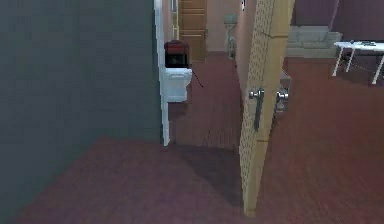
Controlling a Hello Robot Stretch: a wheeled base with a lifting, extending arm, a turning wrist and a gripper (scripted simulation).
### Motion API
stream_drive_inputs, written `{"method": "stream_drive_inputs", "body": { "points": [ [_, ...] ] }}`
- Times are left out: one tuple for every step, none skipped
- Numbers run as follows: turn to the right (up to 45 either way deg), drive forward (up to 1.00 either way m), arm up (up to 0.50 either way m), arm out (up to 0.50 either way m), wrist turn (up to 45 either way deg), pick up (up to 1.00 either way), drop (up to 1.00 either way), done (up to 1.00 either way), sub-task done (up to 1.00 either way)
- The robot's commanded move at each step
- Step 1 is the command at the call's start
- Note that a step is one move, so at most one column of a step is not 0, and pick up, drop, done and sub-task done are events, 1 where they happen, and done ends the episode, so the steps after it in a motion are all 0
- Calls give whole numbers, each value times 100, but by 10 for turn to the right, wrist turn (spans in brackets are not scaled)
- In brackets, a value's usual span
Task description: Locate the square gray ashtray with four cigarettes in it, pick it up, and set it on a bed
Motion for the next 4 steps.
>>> {"method": "stream_drive_inputs", "body": {
  "points": [
    [0,100,0,0,0,0,0,0,0],
    [-60,0,0,0,0,0,0,0,0],
    [0,10,0,0,0,0,0,0,0],
    [90,0,0,0,0,0,0,0,0]
  ]
}}
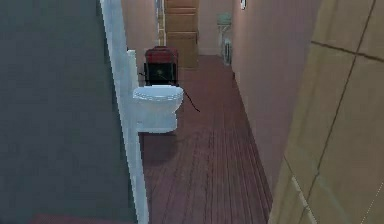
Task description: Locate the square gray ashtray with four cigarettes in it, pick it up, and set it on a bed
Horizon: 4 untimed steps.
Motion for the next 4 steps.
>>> {"method": "stream_drive_inputs", "body": {
  "points": [
    [0,100,0,0,0,0,0,0,0],
    [30,0,0,0,0,0,0,0,0],
    [0,25,0,0,0,0,0,0,0],
    [-450,0,0,0,0,0,0,0,0]
  ]
}}
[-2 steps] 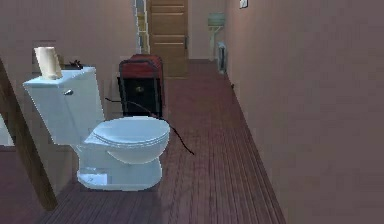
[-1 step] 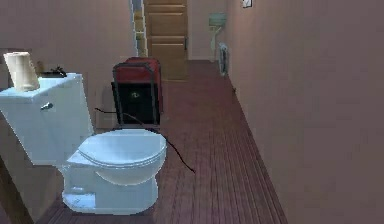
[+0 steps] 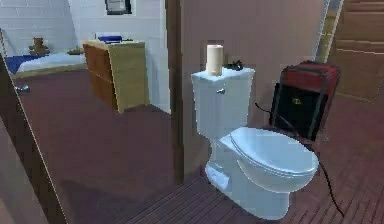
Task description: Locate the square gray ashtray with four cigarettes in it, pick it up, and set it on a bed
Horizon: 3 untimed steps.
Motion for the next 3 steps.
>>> {"method": "stream_drive_inputs", "body": {
  "points": [
    [-450,0,0,0,0,0,0,0,0],
    [0,25,0,0,0,0,0,0,0],
    [210,0,0,0,0,0,0,0,0]
  ]
}}
